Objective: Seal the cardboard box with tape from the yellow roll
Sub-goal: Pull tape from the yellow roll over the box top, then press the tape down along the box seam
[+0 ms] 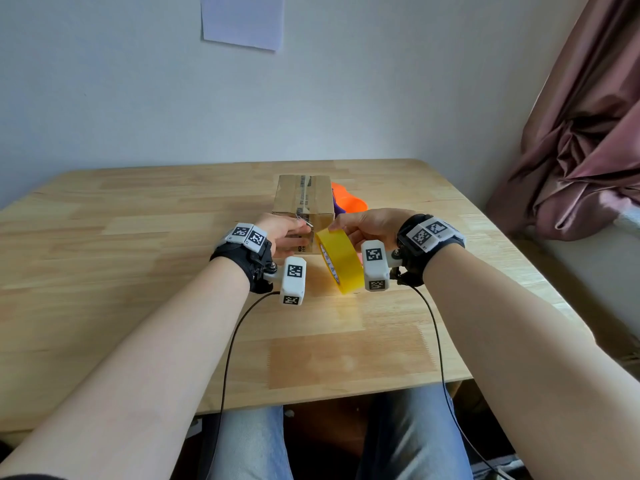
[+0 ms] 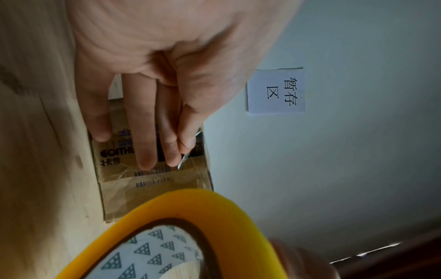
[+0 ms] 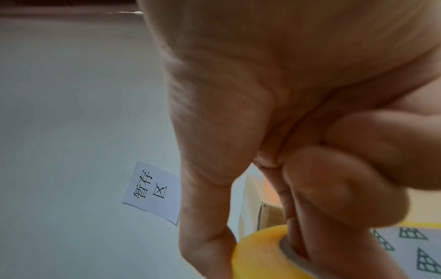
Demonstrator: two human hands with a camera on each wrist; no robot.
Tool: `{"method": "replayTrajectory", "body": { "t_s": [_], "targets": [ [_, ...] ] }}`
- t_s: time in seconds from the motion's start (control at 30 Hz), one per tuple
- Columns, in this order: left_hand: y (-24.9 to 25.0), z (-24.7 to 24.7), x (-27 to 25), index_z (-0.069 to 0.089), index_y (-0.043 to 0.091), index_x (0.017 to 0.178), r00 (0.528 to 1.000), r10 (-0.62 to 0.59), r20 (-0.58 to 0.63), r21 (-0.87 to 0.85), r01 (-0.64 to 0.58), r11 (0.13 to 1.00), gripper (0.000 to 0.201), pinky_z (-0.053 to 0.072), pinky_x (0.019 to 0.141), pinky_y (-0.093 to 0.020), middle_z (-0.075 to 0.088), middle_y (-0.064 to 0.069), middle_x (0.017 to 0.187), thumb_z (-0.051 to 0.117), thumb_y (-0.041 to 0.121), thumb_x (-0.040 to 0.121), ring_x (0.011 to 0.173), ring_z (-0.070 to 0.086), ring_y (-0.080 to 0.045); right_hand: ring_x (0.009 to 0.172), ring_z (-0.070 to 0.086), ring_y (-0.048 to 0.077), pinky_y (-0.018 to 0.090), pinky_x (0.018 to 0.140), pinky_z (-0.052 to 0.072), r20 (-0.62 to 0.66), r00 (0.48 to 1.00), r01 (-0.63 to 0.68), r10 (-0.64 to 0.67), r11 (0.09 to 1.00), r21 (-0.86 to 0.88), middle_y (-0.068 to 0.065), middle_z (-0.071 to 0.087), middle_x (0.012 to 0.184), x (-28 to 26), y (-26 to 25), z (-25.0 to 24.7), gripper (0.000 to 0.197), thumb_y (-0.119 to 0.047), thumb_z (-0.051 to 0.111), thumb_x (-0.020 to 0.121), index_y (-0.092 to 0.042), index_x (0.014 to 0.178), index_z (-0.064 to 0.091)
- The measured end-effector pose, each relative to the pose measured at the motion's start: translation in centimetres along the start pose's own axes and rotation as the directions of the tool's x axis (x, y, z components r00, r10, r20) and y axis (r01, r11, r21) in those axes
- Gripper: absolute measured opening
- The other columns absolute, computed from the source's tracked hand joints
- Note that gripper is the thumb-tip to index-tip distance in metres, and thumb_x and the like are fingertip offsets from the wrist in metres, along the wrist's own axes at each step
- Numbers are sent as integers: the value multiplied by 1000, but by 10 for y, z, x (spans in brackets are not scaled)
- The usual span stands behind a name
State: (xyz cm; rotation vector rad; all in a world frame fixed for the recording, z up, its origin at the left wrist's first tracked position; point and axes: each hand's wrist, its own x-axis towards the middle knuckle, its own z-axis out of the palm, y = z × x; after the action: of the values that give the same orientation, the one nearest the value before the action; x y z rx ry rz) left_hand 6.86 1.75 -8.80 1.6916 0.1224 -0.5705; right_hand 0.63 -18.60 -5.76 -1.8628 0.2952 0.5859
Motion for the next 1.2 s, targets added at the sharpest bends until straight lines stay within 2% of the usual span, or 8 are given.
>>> {"method": "replayTrajectory", "body": {
  "t_s": [0.4,0.57,0.73,0.83,0.93,1.0,1.07,1.2],
  "targets": [
    [1,8,-3,66,18,101,1000,24,-19,25,-24,999,12,51,101,-39,74,8,101,57,24,104,85,70,-10,67,59,21,30,67,50,-71,997,-39,40,999,15,6,62,81,-31,19,-16,41,-37,77,85,-6,108,62],
    [3,14,-3,67,13,109,999,34,-16,3,-34,999,15,52,97,-39,73,2,112,56,21,104,84,70,-12,95,57,30,41,88,49,-42,999,-30,34,997,76,15,61,106,-44,22,-18,51,-34,80,80,-6,118,62],
    [4,17,-4,67,12,109,998,20,-55,-18,-21,1000,14,55,86,-36,73,0,121,57,20,104,85,71,-13,85,64,29,34,75,55,-13,1000,-3,4,998,61,15,66,103,-59,17,-17,35,-33,70,92,-5,112,64],
    [3,19,-8,62,11,125,996,37,-79,-28,-39,999,23,52,97,-37,68,-1,129,53,20,106,99,69,-18,98,68,35,41,83,56,52,999,3,-11,989,148,21,70,115,-72,13,-18,37,-32,67,95,-4,119,65],
    [3,22,-10,62,12,117,997,34,-72,-29,-36,999,17,48,108,-40,67,-2,132,51,20,107,116,67,-23,101,68,34,43,89,56,7,996,88,-91,978,187,20,70,118,-75,10,-26,46,-35,69,90,-4,123,64],
    [3,21,-9,65,11,116,998,28,-57,-44,-30,999,17,49,107,-43,70,-2,128,56,21,104,103,70,-23,95,69,33,44,90,58,-73,992,117,-103,965,236,17,71,107,-72,9,-32,38,-33,70,91,-3,115,66],
    [0,19,-5,67,10,122,998,22,-65,-56,-26,998,26,54,100,-47,75,-2,119,64,24,100,92,72,-25,70,65,24,30,64,59,-202,977,108,-73,980,169,10,68,88,-65,11,-39,32,-34,76,87,-7,102,68],
    [-3,17,-4,67,15,122,997,14,-70,-26,-15,1000,35,60,87,-46,78,-1,107,73,33,93,91,75,-27,36,43,14,18,43,33,-459,888,-31,-25,993,-114,3,60,60,-40,21,-52,31,-35,81,79,-10,70,65]
  ]
}}
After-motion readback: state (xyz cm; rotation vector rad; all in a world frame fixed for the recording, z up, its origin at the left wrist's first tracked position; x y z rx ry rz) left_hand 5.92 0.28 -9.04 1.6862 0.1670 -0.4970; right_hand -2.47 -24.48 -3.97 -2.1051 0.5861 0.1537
